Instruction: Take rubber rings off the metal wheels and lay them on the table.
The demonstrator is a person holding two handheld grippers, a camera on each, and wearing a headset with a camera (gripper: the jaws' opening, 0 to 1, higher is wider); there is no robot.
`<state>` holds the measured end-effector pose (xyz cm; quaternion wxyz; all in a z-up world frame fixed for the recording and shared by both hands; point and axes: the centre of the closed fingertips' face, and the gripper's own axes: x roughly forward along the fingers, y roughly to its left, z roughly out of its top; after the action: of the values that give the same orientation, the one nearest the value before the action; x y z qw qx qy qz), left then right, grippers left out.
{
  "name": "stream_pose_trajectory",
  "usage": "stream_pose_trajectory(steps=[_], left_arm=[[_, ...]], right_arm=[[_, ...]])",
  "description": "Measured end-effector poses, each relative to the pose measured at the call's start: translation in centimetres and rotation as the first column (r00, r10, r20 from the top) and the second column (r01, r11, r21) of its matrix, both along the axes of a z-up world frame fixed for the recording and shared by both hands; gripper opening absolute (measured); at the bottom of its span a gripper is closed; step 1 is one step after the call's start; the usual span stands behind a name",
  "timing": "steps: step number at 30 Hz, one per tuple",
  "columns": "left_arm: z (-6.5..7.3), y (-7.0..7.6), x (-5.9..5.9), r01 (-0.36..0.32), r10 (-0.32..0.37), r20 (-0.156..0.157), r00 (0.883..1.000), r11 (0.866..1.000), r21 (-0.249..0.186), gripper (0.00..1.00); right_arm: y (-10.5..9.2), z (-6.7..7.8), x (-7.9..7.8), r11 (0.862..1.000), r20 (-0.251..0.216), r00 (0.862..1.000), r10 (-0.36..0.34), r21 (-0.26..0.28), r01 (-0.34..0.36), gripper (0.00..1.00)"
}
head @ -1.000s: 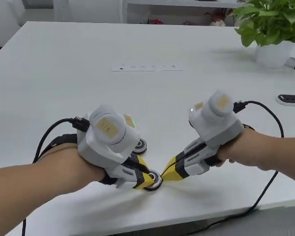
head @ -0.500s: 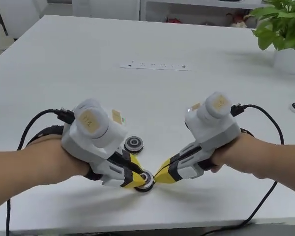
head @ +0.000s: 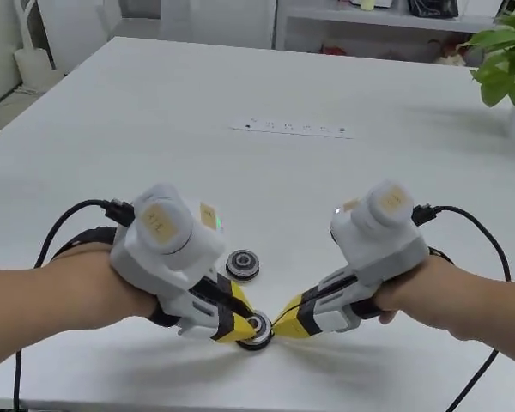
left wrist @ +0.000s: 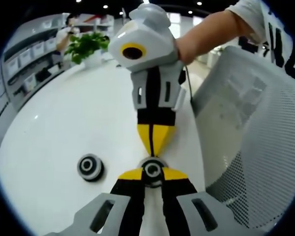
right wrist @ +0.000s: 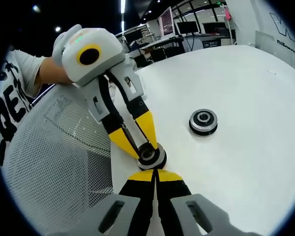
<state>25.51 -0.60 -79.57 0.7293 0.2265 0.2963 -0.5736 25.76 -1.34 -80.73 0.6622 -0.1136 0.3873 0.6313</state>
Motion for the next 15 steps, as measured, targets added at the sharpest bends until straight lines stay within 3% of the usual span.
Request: stream_pose_trajectory(steps=[15], left_arm=[[-0.02, 0.10, 0.07, -0.004, 0.004, 0.000, 1.000, 1.000, -0.003, 0.11]], right_arm=[[0.08, 0.02, 0.13, 0.999, -0.016, 0.999, -0.031, 0.023, 0.032, 0.00]])
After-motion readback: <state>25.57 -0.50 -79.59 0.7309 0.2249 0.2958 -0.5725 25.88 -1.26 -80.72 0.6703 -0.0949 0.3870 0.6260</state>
